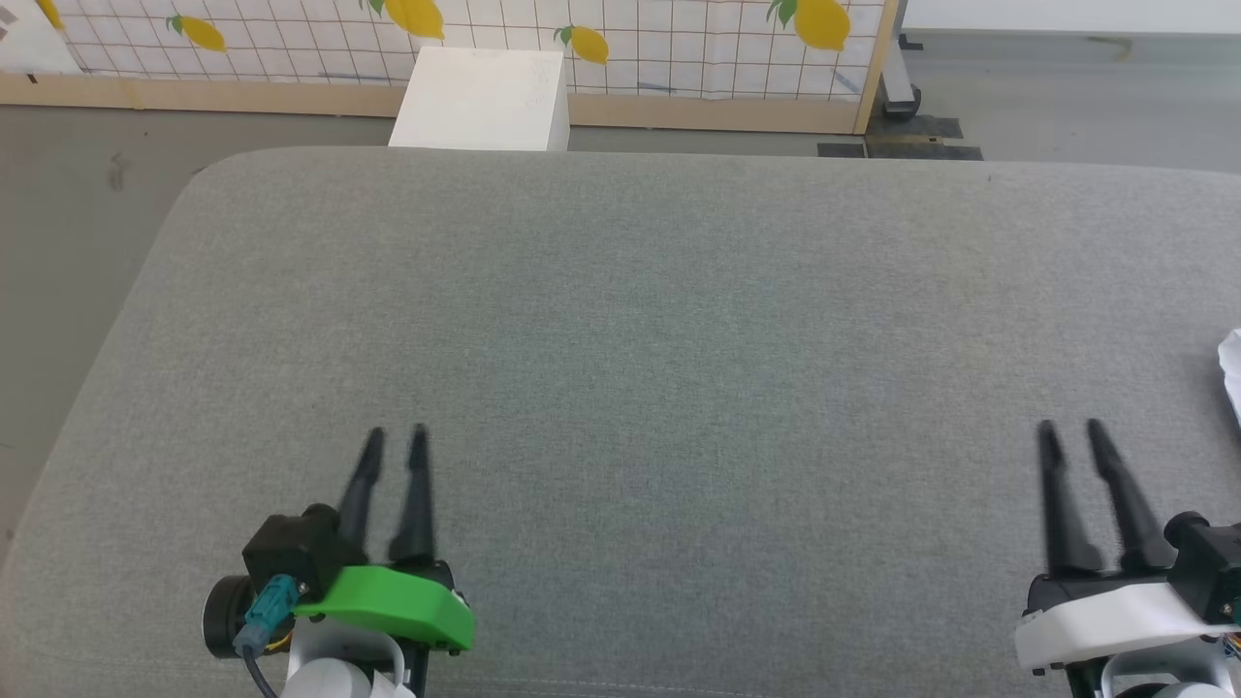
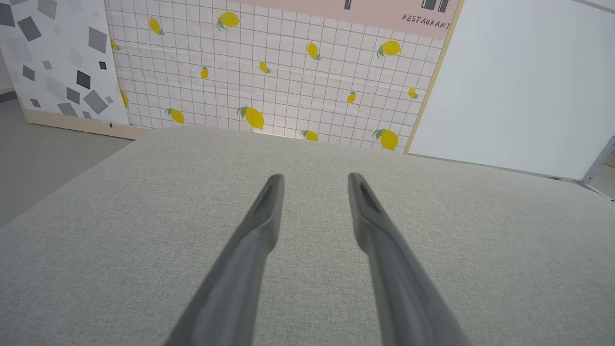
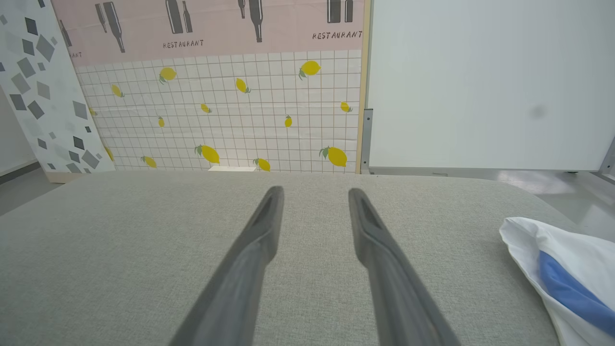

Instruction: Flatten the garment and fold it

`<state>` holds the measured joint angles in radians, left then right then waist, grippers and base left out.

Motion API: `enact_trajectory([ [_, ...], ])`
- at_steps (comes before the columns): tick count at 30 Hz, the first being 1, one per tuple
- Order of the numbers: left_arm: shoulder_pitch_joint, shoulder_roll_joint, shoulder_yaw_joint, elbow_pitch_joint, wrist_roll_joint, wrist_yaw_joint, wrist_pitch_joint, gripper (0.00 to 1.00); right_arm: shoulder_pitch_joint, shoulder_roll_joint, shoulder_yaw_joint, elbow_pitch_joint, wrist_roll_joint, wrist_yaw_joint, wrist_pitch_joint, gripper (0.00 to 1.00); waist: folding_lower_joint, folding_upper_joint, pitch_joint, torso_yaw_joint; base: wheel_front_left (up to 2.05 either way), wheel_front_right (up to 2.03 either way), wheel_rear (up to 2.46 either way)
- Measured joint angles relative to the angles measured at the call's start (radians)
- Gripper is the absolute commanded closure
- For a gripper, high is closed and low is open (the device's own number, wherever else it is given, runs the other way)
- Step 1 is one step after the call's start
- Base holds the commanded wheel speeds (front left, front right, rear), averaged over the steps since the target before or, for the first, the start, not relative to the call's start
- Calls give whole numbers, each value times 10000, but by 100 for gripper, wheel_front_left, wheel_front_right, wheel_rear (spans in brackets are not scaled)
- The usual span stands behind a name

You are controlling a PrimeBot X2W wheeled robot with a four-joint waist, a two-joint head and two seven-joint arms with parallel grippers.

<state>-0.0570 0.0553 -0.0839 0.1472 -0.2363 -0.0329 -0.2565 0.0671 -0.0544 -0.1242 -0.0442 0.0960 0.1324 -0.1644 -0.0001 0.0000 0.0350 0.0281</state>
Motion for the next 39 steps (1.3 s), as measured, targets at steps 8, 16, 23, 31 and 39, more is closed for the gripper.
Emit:
enact_trajectory([
  [8,0,0,6,2,0,0,0,100,0,0,4,2,0,0,12,100,0,0,0,0,0,0,0],
  [16,0,0,27,-8,36,0,88,100,-1,0,27,8,-2,0,69,100,0,0,-15,-12,0,0,0],
  [23,0,0,63,-90,167,0,230,100,-3,0,96,25,-8,0,150,100,0,0,-36,-29,0,0,0],
  [31,1,0,100,-190,278,2,368,100,-8,0,182,46,-90,0,240,100,0,0,-58,-47,0,0,0],
  [39,4,0,155,-286,368,33,571,100,-40,0,253,65,-128,0,330,100,0,0,-80,-64,0,0,0],
])
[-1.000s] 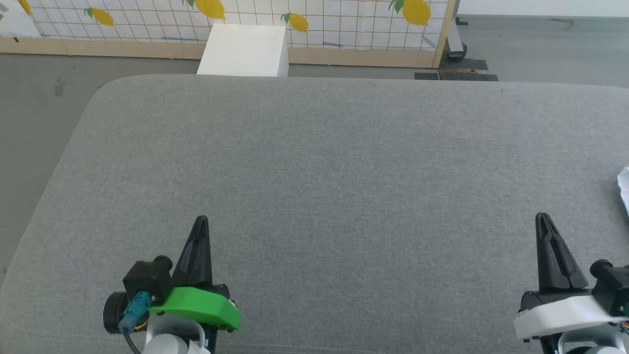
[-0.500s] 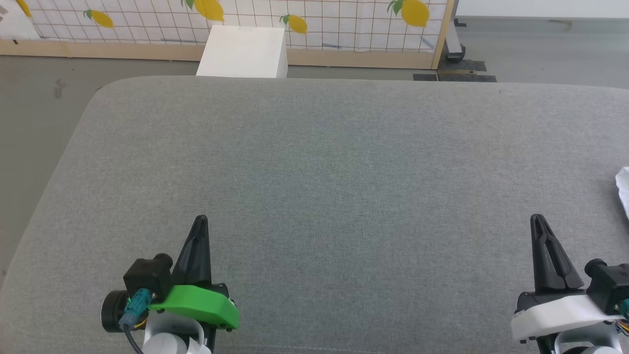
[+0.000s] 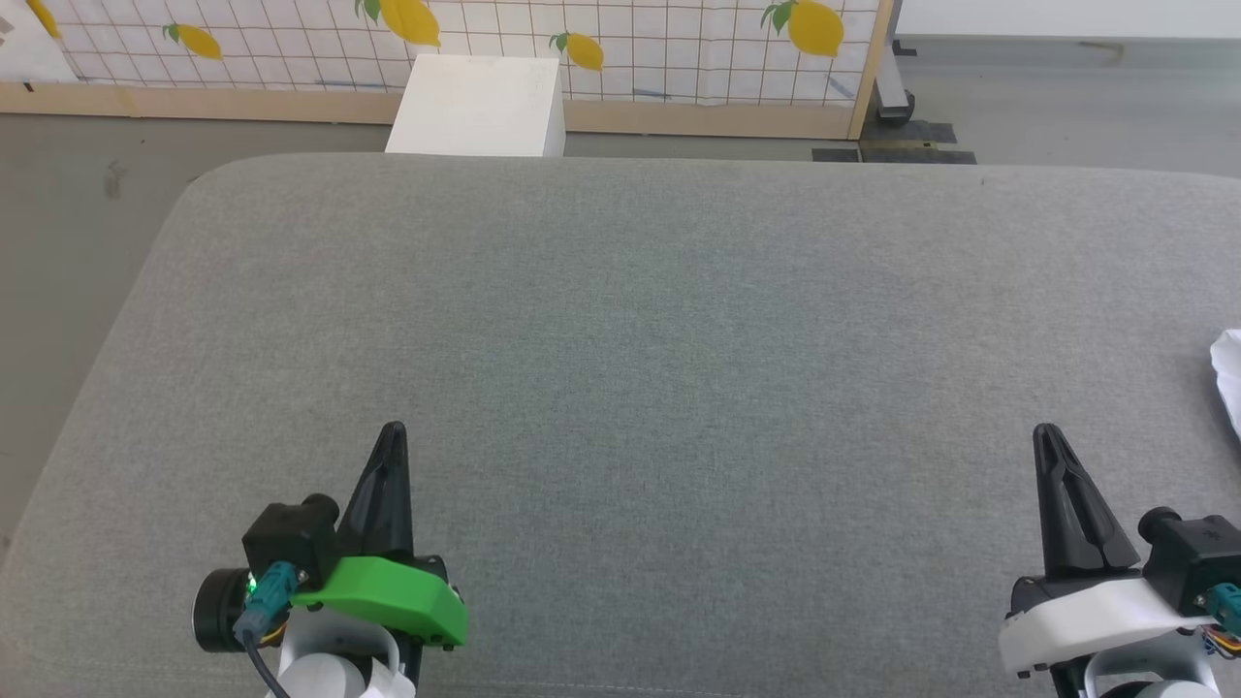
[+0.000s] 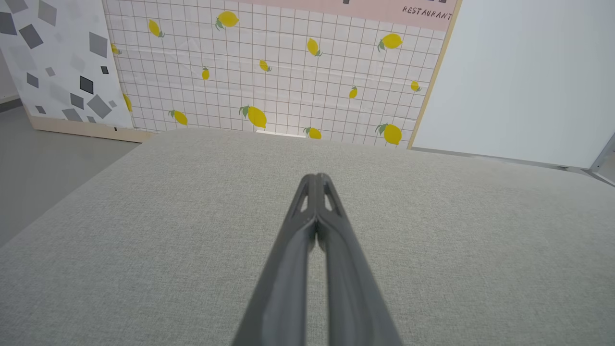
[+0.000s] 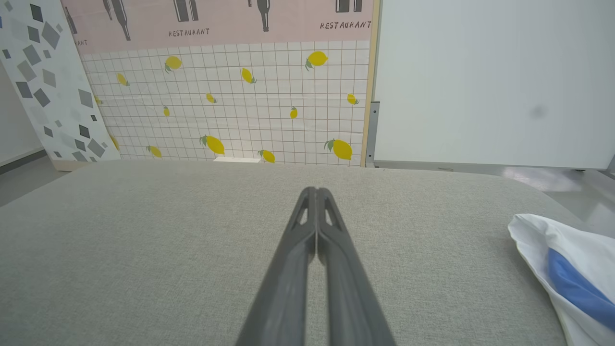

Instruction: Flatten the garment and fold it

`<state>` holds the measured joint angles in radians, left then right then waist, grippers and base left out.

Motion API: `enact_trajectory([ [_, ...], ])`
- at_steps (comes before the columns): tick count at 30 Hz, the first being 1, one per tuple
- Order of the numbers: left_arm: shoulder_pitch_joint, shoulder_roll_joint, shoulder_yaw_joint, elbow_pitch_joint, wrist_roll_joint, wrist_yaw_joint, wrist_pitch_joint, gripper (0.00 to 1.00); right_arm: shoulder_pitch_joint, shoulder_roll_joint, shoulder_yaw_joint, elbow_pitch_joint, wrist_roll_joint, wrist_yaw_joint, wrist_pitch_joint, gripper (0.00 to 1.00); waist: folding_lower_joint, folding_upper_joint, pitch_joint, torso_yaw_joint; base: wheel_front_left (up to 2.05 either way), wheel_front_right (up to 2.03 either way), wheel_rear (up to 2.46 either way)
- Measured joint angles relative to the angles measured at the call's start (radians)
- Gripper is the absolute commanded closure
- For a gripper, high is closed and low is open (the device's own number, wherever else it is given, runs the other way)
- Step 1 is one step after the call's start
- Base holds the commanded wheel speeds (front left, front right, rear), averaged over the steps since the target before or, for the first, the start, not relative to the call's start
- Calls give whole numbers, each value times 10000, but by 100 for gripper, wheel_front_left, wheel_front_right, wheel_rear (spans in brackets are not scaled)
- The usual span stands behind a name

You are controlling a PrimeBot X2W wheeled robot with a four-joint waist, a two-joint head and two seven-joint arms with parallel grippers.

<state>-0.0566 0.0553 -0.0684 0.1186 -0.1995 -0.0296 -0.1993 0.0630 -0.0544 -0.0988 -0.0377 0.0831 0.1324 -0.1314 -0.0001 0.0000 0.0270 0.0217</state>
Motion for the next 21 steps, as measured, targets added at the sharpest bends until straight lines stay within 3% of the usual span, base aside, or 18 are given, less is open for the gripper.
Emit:
enact_trajectory([
  [21,65,0,157,-251,470,44,407,100,-57,2,209,86,-171,0,297,100,1,0,-58,-47,0,0,0],
])
